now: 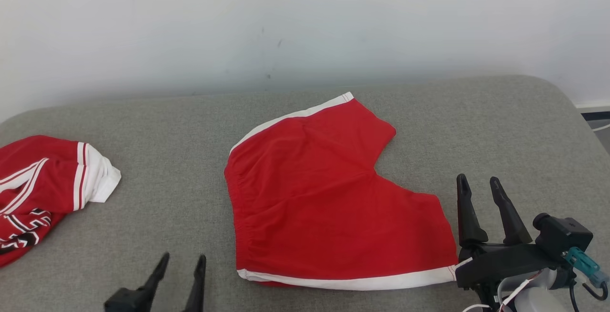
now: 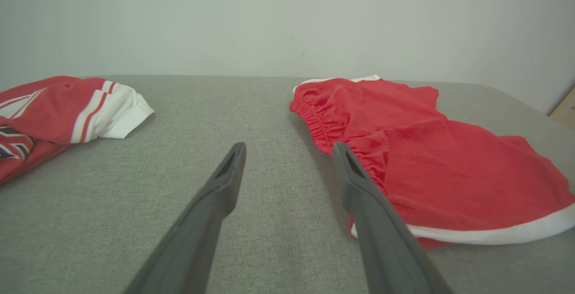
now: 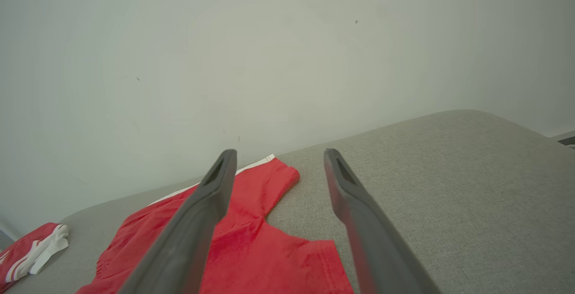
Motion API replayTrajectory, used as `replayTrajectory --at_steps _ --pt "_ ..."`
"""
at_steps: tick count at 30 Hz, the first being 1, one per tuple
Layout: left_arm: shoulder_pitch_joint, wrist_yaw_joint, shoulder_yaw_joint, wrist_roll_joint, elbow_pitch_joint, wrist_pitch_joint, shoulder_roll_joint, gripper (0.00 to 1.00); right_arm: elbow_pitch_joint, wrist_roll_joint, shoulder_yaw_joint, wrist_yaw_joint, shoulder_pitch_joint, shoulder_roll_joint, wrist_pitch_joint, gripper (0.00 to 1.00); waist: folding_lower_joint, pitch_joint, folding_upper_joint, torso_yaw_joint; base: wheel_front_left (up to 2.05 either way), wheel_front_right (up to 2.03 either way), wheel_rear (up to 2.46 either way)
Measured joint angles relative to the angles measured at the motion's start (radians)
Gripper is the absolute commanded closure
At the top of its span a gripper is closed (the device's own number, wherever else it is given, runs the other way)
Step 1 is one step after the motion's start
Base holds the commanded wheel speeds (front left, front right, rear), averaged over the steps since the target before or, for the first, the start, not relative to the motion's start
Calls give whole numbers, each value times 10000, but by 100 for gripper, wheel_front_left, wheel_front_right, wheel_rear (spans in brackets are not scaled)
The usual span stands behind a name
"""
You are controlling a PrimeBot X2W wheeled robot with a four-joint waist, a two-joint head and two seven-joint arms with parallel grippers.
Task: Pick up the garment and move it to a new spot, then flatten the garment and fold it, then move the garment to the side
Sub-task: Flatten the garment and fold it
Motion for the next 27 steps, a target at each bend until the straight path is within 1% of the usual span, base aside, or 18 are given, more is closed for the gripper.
replayTrajectory --at_steps 2,4,7,13,17,19,27 --pt "-37 -222 -303 123 320 268 136 0 8 -12 0 63 -13 21 -2 0 0 27 0 -11 0 0 0" --pt "-127 -332 -443 132 654 514 230 0 15 -36 2 88 -36 46 -2 0 0 55 0 -25 0 0 0" --pt "-356 -648 -610 134 1185 817 291 0 40 -113 -4 121 -77 56 -4 0 0 97 0 -45 0 0 0" --pt "-857 -1099 -928 125 1988 1306 94 0 40 -174 -15 253 -181 115 -46 0 0 223 0 -116 0 0 0" --pt "-1002 -1271 -1116 125 2255 1415 -38 0 50 -249 -10 318 -319 138 -75 0 0 291 0 -204 0 0 0" --pt "-1164 -1365 -1252 128 2516 1517 -224 0 50 -295 -67 336 -350 138 -73 0 0 351 1 -289 0 0 0" --pt "-1645 -1522 -1302 128 3022 1559 -337 0 52 -405 -102 428 -365 148 -75 0 0 482 1 -431 0 0 0"
